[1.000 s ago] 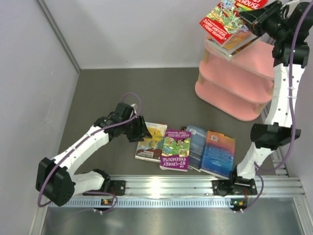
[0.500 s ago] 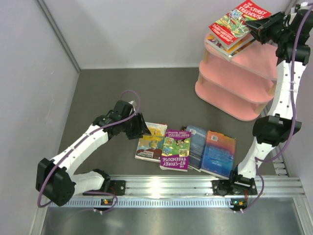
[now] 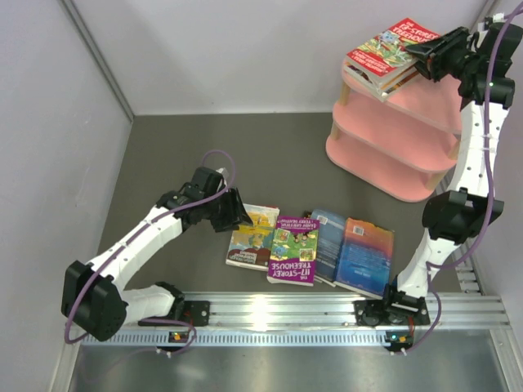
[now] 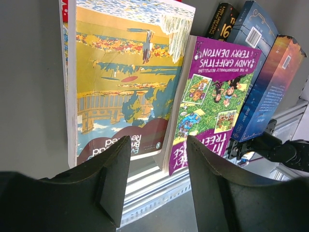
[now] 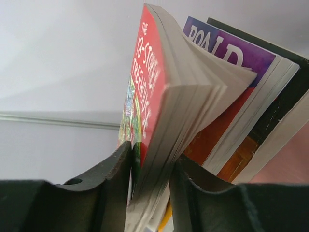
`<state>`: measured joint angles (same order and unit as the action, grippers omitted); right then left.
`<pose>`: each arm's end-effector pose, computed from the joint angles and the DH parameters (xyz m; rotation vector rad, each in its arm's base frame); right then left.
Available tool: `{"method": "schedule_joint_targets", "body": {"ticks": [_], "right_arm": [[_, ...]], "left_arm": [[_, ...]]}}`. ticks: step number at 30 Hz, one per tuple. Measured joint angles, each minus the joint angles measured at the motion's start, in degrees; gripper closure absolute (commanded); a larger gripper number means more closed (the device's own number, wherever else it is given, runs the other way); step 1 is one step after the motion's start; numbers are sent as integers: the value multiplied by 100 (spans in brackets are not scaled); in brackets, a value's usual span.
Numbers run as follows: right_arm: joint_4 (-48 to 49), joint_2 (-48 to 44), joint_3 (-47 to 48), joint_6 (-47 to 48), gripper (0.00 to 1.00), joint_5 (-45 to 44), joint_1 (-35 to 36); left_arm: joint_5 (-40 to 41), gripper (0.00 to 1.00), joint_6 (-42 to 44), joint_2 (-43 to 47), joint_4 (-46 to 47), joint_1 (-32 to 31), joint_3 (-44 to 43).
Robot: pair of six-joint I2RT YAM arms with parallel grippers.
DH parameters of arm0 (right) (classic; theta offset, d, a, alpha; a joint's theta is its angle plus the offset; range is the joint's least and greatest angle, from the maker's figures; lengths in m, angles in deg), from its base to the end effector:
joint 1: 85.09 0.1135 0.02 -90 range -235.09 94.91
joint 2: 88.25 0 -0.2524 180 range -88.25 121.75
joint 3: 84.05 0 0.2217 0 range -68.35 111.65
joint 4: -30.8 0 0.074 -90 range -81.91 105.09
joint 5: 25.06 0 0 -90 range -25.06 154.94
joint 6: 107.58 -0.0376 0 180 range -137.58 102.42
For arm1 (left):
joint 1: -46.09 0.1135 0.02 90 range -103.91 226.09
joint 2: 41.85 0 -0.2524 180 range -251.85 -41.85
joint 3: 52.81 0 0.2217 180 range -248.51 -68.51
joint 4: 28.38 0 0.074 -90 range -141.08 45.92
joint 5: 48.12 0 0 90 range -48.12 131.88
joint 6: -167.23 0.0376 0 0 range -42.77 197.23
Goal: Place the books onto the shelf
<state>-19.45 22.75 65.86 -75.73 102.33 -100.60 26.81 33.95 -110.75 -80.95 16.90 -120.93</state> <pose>0.3769 -0.0809 0.4680 0.6781 1.7362 1.1013 0.1844 -0.1142 0.2575 -0.2108 2.6567 -0.8053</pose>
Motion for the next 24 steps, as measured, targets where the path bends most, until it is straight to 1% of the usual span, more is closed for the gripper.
{"method": "schedule_joint_targets", "body": {"ticks": [3, 4, 5, 8, 9, 13, 18, 24], "right_arm": [[-11, 2, -4, 72, 57, -2, -7], [-4, 2, -24, 105, 54, -2, -7], [-13, 2, -35, 131, 48, 2, -7], [-22, 2, -66, 186, 38, 4, -13], [-24, 2, -66, 205, 37, 11, -17], [2, -26, -114, 299, 35, 42, -50], [26, -361, -564, 522, 34, 17, -168], [-199, -662, -916, 820, 32, -44, -433]], "left_arm": [[0, 45, 0, 0, -2, 2, 0], [0, 45, 0, 0, -2, 4, 0], [0, 46, 0, 0, -2, 7, 0], [0, 46, 0, 0, -2, 17, 0], [0, 46, 0, 0, -2, 17, 0], [-2, 46, 0, 0, -2, 22, 0], [-28, 46, 0, -24, 4, 22, 0], [-55, 46, 17, -179, 33, 22, -11]]}}
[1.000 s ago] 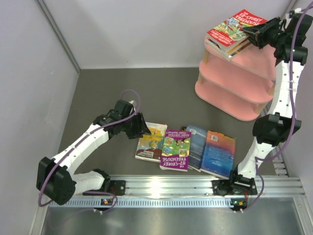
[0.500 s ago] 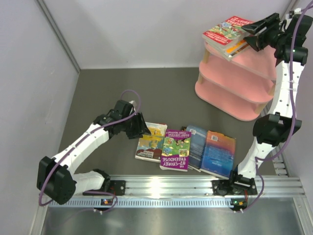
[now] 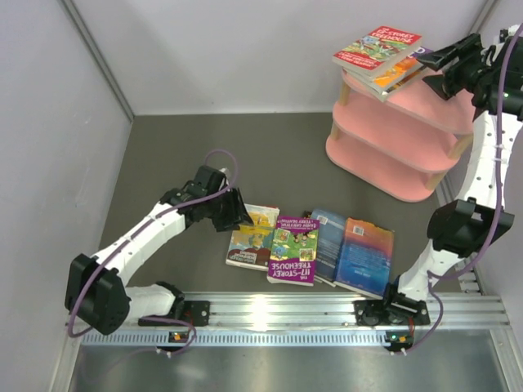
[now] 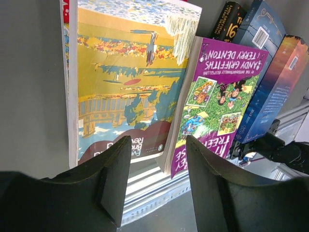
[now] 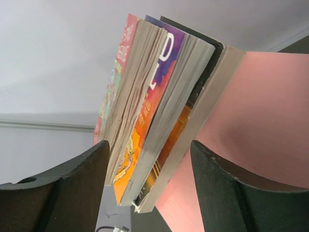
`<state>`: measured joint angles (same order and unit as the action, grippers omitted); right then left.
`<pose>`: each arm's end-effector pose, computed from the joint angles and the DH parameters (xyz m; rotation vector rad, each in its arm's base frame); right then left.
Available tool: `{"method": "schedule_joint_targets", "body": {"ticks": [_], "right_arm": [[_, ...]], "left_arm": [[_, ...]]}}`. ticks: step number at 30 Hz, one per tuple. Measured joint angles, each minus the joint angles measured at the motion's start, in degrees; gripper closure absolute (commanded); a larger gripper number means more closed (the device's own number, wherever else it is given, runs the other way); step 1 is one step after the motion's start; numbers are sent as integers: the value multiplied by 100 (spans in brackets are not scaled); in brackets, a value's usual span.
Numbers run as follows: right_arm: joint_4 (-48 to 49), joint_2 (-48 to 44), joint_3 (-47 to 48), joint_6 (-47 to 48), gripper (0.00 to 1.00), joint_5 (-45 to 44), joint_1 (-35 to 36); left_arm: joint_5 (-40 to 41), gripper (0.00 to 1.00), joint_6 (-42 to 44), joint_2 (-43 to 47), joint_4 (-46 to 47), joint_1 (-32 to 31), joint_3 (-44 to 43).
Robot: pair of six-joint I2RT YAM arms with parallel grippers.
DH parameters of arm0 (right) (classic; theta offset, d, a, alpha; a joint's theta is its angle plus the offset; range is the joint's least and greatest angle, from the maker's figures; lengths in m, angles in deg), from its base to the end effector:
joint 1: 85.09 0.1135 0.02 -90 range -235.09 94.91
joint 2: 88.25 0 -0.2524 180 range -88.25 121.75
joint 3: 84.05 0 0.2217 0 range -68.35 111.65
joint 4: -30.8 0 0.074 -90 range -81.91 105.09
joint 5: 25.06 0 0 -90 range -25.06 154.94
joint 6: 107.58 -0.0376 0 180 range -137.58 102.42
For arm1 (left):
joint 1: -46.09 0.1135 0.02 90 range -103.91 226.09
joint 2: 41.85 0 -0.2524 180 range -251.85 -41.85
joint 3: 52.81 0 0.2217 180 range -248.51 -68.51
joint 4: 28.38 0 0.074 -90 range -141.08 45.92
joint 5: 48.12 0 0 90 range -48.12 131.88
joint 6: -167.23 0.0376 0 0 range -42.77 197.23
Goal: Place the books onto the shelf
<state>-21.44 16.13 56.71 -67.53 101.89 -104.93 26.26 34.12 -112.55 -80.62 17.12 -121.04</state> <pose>0.3475 -0.1014 0.4611 0.6721 1.7759 0.9553 0.1891 -0.1163 0.2522 -0.2144 2.6815 -0.8010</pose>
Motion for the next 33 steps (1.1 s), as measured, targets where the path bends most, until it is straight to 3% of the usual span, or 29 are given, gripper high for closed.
{"method": "schedule_joint_targets", "body": {"ticks": [6, 13, 16, 17, 18, 19, 21, 28, 30, 33], "right_arm": [[15, -466, -699, 208, 32, 48, -33], [33, -988, -916, 337, 35, 83, -33], [57, -1134, -922, 354, 54, 63, -35], [85, -1172, -962, 339, 65, 46, -35], [131, -1231, -1058, 337, 69, 9, -37], [138, -1283, -1156, 293, 73, -26, -44], [166, -1403, -1425, 229, 83, -127, -55], [166, -1897, -2426, 131, 95, -450, -59], [166, -2092, -2653, 131, 97, -505, -59], [208, -2409, -2949, 105, 100, -575, -61]], "left_arm": [[103, 46, 203, -365, -120, 4, -627], [227, 55, 409, -1344, -157, 186, -2426], [212, 66, 398, -2118, -46, 387, -3563], [166, 74, 352, -2441, -17, 476, -4048], [114, 79, 293, -2691, 140, 535, -4400], [15, 93, 203, -2981, 334, 619, -4780], [-195, 100, -192, -3602, 885, 778, -5615], [-264, 100, -2540, -5368, 4444, 1134, -6911], [107, 100, -3375, -6308, 5418, 1128, -7792], [835, 100, -4065, -7611, 6120, 1014, -9221]]}}
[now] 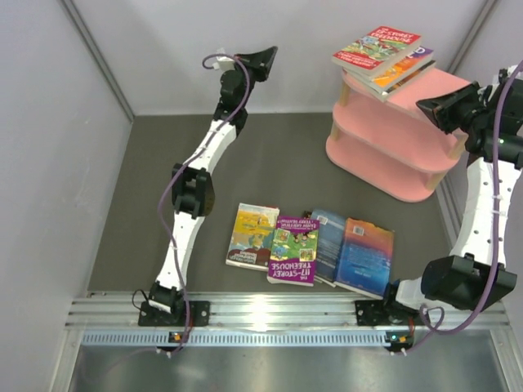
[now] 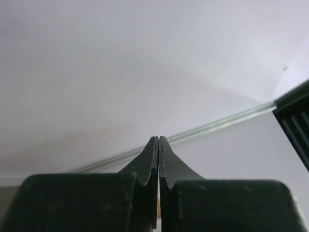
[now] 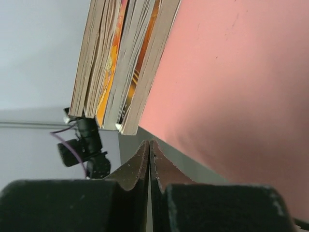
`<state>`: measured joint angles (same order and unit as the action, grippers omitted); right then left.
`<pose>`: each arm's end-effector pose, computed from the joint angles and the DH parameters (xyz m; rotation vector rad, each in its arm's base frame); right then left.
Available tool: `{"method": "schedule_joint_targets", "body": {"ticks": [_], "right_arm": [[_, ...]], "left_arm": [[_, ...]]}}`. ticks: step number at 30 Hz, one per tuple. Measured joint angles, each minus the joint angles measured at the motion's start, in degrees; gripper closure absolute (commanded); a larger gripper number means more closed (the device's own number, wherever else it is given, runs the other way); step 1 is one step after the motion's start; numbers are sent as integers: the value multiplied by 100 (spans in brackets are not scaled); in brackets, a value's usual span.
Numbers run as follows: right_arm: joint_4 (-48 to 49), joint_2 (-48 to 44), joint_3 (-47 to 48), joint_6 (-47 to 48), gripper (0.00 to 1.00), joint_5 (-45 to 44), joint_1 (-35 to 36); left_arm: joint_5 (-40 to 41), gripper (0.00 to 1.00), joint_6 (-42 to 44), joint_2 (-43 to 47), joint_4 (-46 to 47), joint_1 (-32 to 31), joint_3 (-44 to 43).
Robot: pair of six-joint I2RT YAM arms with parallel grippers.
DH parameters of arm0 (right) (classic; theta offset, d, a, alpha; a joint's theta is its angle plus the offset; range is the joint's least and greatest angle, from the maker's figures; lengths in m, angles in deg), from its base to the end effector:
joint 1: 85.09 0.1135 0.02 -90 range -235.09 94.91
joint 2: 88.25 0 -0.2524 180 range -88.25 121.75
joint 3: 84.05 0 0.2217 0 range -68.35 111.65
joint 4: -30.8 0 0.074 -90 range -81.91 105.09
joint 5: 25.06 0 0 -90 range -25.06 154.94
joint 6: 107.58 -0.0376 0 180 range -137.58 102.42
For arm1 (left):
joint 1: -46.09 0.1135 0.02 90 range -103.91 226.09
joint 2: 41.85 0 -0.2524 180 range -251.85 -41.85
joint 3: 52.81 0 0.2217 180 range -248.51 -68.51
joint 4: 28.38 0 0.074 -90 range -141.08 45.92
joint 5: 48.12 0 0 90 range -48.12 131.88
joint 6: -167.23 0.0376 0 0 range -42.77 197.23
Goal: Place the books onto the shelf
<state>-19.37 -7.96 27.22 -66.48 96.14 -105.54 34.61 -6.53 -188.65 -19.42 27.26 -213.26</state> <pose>0.2577 -0.0753 0.4415 0.7747 1.7858 0.8503 0.5184 -0.1818 0.3468 -0.6133 1.2025 -1.6261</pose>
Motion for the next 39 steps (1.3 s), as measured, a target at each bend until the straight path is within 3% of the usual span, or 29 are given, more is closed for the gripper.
{"method": "schedule_joint_targets", "body": {"ticks": [5, 8, 11, 12, 13, 16, 17, 19, 20, 23, 27, 32, 39], "right_arm": [[304, -330, -177, -109, 100, 4, 2], [691, -321, -76, -157, 97, 107, 31], [868, -11, 673, -175, 94, 201, 184], [966, 157, 1067, -181, 89, 201, 304], [1058, 299, 1368, -190, 63, 205, 415], [1231, 734, 2275, -238, 26, 184, 890], [1233, 844, 2479, -249, 22, 157, 1025], [1217, 1027, 2728, -236, 16, 66, 1255], [1202, 1104, 2787, -256, 16, 9, 1331], [835, 1486, 3174, -280, 13, -195, 1419], [111, 2330, 4065, -249, 13, -623, 1480], [-595, 2756, 4151, -173, 16, -1075, 1655], [-992, 2857, 4273, -107, 19, -1545, 1899]], "left_arm": [[979, 100, -306, -468, 232, -372, 46], [927, 100, -219, -455, 358, -553, 103], [564, 100, -76, -125, 584, -658, 715], [476, 100, -31, 13, 595, -662, 966], [409, 100, 24, 164, 612, -651, 1226], [256, 78, 153, 289, 531, -555, 1360], [210, 55, 181, 289, 525, -516, 1318], [81, 38, 153, 264, 389, -411, 1069], [26, 31, 131, 264, 374, -367, 960], [-271, 28, 48, 361, 455, -232, 859], [-710, 28, 79, 931, 533, -120, 1790], [-1270, 27, 323, 1670, 439, -116, 3136], [-1895, 28, 715, 2120, -28, -37, 3676]]}}
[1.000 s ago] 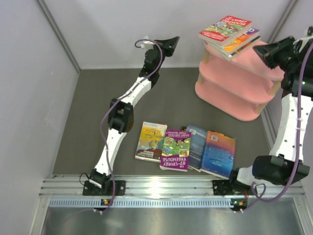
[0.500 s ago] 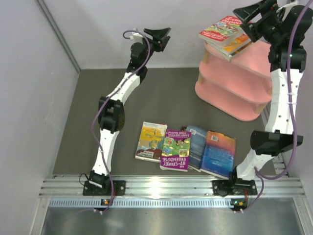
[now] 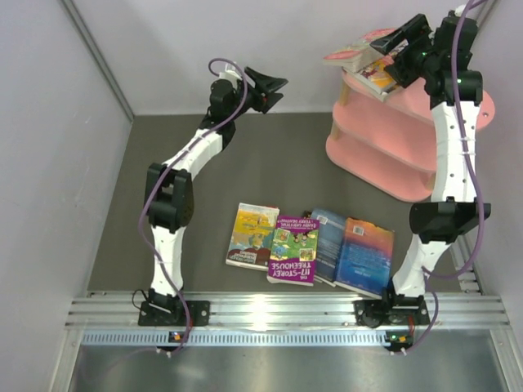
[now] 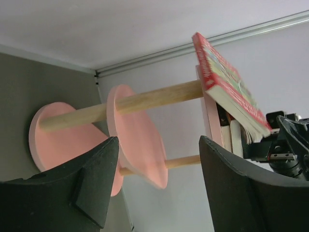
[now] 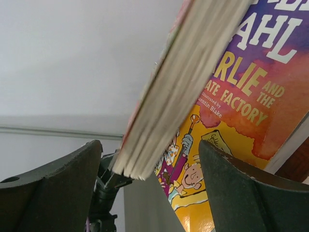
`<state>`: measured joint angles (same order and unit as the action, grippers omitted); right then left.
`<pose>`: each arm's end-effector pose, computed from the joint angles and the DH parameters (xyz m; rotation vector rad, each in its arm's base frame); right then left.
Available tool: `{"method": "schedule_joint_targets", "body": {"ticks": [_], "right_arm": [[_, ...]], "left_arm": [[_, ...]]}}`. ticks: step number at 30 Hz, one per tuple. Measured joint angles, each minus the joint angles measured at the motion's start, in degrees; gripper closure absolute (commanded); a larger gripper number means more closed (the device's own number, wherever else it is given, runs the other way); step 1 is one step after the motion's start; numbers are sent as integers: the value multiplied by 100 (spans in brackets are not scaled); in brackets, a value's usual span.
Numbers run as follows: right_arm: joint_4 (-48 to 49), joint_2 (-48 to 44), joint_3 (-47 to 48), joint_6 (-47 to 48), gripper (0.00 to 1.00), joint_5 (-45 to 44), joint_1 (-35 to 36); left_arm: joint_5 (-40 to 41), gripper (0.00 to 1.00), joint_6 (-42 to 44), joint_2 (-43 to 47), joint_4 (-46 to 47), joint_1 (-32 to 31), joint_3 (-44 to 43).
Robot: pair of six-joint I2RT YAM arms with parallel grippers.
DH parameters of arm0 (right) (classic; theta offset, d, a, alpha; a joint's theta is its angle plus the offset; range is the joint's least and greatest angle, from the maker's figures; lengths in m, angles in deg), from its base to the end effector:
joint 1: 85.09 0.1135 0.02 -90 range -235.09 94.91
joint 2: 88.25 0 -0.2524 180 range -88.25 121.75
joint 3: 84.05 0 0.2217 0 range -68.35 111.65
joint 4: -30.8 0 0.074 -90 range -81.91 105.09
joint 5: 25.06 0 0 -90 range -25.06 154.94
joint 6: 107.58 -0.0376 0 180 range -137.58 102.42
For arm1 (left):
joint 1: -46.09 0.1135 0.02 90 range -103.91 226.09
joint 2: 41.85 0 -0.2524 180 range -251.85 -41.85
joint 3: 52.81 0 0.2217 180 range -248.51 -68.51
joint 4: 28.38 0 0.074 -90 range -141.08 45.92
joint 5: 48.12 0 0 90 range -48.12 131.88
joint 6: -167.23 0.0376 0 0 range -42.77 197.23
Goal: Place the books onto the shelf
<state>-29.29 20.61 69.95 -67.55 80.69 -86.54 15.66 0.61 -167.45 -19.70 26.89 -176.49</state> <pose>0.3646 0.0010 0.4811 0.6408 1.7951 0.8371 0.4625 -0.1786 0.3240 -0.4145 1.6597 -1.6405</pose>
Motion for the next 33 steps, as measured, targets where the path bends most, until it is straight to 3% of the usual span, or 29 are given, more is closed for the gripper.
{"method": "schedule_joint_targets", "body": {"ticks": [7, 12, 13, 19, 23, 26, 30, 33], "right_arm": [[-205, 260, 323, 46, 31, -219, 79], [354, 372, 197, 236, 26, -269, 407], [625, 258, -79, 264, 25, -219, 474], [1408, -356, -992, 402, 21, 173, 695], [1569, -992, -1510, 675, 19, 260, 911], [1602, -1816, -2308, 944, 18, 243, 1464], [1493, -3320, -4087, 1209, 17, 181, 2253], [1213, -4402, -5309, 1239, 17, -26, 2302]], "left_arm": [[-356, 27, 372, 686, -435, 140, 494], [-570, 16, 944, 1161, -1062, 149, 680], [-562, 3, 1119, 1248, -1237, 142, 708], [-79, 1, 2264, 1523, -2337, 98, 789], [367, 1, 2863, 1163, -3040, 48, 586], [496, 1, 2872, 745, -3101, 28, 529], [643, 1, 2723, -197, -3226, 17, -59], [807, 1, 2702, -1123, -3272, 2, -1010]]}}
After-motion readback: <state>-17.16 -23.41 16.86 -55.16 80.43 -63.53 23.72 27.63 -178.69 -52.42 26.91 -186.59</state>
